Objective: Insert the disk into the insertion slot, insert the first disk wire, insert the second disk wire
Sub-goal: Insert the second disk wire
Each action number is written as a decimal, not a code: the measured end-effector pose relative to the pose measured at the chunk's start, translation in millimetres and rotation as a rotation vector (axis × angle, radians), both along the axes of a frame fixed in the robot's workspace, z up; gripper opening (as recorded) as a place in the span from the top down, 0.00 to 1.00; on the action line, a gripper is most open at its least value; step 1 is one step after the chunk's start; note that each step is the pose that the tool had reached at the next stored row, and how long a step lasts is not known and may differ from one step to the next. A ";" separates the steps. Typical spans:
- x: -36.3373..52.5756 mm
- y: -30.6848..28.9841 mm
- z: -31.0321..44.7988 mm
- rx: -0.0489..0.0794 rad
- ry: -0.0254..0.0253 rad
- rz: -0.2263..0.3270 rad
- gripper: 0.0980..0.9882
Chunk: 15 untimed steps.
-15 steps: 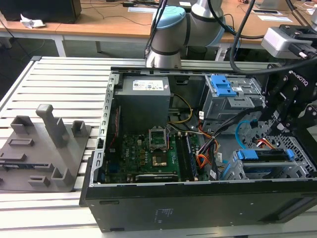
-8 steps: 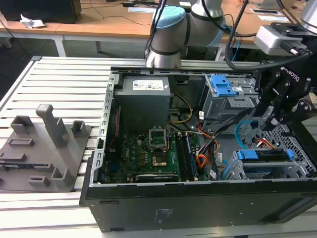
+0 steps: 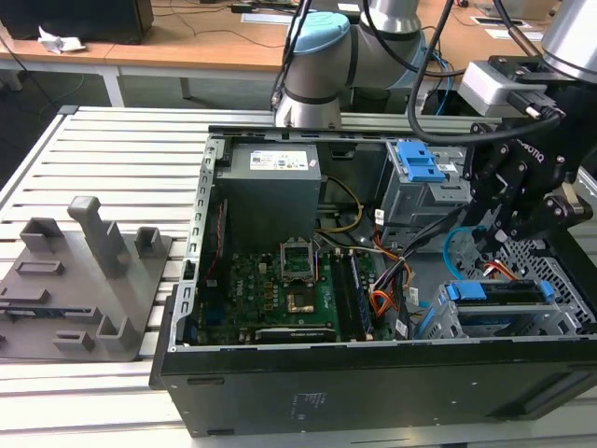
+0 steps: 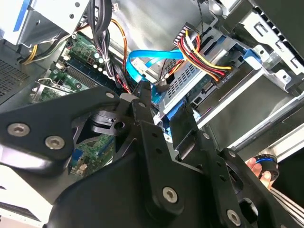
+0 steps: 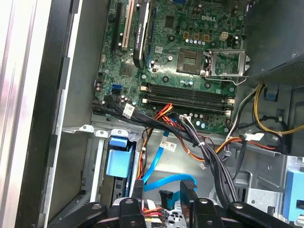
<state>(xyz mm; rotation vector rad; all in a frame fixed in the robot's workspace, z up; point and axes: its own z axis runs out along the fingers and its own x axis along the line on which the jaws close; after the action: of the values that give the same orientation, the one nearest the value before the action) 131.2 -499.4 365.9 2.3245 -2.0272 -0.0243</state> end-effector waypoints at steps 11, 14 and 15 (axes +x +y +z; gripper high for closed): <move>0.0 -0.1 -0.1 0.000 0.0000 0.001 0.93; 4.7 -0.3 -0.5 0.000 0.0005 0.001 0.93; 6.4 -0.3 -0.7 0.000 0.0008 0.001 0.93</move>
<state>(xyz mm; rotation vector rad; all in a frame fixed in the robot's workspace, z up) 137.6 -499.7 365.2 2.3250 -2.0260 -0.0254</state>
